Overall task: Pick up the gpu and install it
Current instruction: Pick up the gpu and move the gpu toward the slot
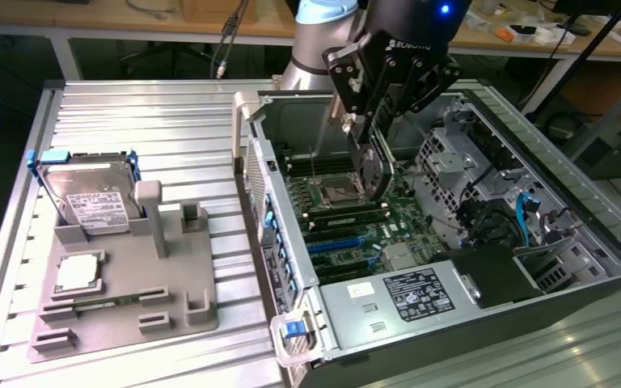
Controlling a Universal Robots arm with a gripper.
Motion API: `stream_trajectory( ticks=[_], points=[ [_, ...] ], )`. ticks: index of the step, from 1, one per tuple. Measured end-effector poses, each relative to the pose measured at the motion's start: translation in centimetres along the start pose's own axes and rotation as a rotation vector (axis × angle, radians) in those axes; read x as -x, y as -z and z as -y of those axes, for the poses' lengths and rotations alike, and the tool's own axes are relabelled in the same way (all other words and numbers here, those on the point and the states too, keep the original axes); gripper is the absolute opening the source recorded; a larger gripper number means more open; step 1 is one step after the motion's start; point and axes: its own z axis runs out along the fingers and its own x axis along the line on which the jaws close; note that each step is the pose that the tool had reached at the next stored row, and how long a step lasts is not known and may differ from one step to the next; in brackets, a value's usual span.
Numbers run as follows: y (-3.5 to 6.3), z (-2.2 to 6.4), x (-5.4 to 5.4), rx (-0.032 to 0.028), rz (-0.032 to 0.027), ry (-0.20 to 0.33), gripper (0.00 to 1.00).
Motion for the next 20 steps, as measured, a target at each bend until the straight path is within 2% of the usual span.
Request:
stream_trajectory(
  ticks=[20],
  points=[
    [-0.05, -0.10, 1.4, 0.0000, 0.0000, 0.000, 0.27]
  ],
)
